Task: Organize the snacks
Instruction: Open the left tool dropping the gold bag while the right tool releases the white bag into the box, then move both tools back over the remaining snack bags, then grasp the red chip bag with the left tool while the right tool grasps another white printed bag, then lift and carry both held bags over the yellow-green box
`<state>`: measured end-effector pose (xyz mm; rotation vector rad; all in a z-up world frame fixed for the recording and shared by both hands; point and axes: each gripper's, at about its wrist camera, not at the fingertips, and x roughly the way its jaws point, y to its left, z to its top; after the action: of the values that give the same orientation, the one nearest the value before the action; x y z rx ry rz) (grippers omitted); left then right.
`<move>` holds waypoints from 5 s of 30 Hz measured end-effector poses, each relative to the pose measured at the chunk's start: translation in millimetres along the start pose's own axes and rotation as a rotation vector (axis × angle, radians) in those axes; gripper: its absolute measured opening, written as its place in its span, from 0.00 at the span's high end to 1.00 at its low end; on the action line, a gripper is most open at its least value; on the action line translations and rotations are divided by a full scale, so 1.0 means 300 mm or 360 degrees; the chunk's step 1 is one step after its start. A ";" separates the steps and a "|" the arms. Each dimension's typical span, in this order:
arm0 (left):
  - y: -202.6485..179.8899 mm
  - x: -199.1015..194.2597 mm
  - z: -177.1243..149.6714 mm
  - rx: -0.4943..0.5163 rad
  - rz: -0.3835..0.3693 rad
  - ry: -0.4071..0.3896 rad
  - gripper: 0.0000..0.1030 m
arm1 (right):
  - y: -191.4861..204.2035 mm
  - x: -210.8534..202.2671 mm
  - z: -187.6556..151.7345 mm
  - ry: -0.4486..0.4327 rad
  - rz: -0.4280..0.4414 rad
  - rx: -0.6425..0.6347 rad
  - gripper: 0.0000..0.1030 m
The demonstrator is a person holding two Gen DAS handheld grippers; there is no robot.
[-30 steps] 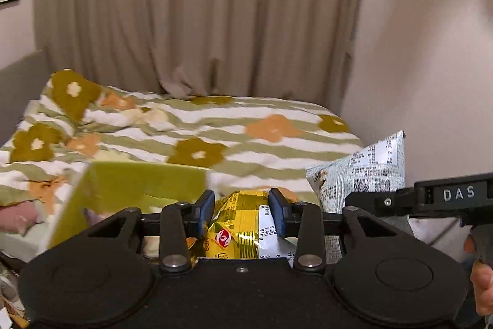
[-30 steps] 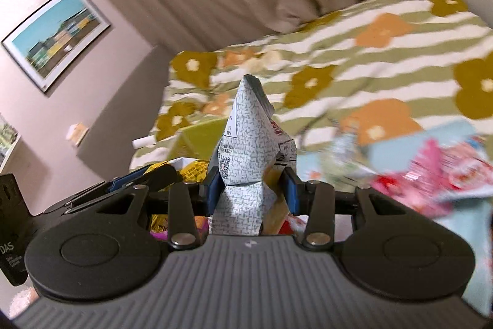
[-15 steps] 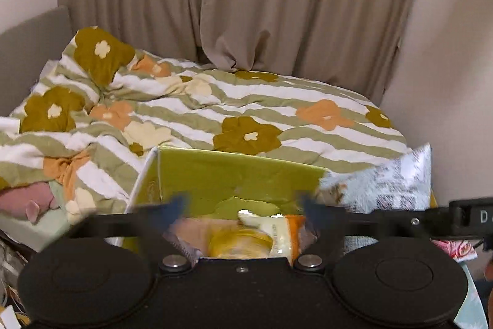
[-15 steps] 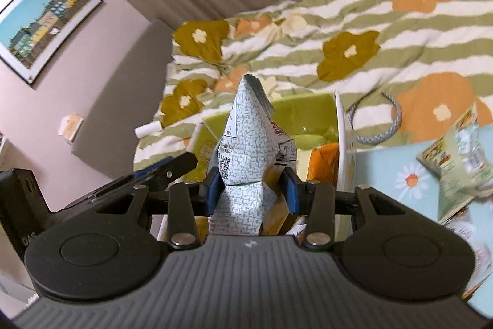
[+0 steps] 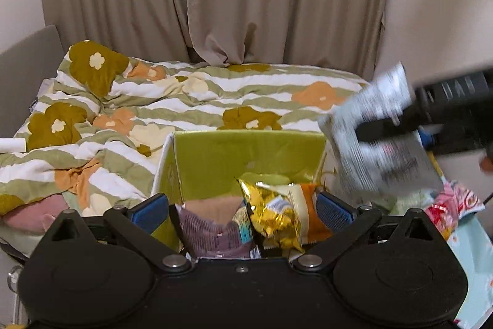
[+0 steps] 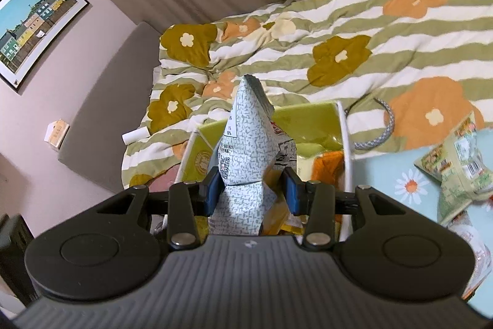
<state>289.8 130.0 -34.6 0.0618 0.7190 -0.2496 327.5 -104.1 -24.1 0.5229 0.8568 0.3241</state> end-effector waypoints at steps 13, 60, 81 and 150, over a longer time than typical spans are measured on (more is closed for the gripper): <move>0.068 0.043 -0.028 -0.0033 -0.0034 0.0090 0.00 | 0.092 0.229 0.084 0.0083 0.0099 0.0101 0.42; -0.568 -0.231 -0.112 0.0027 0.0120 -0.0053 0.00 | -0.360 -0.592 -0.124 -0.0211 -0.0228 -0.0246 0.00; -0.895 0.085 -0.344 0.0029 0.0452 0.0077 0.04 | -0.724 -0.373 -0.231 0.0119 -0.0020 -0.0262 0.00; -0.913 -0.100 -0.357 0.0105 0.0390 0.0066 0.53 | -0.594 -0.429 -0.359 0.0144 -0.0132 -0.0544 0.15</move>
<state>131.2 -114.1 -87.4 0.2168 0.7366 -0.0375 174.8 -279.5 -100.7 0.1559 0.8854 0.4109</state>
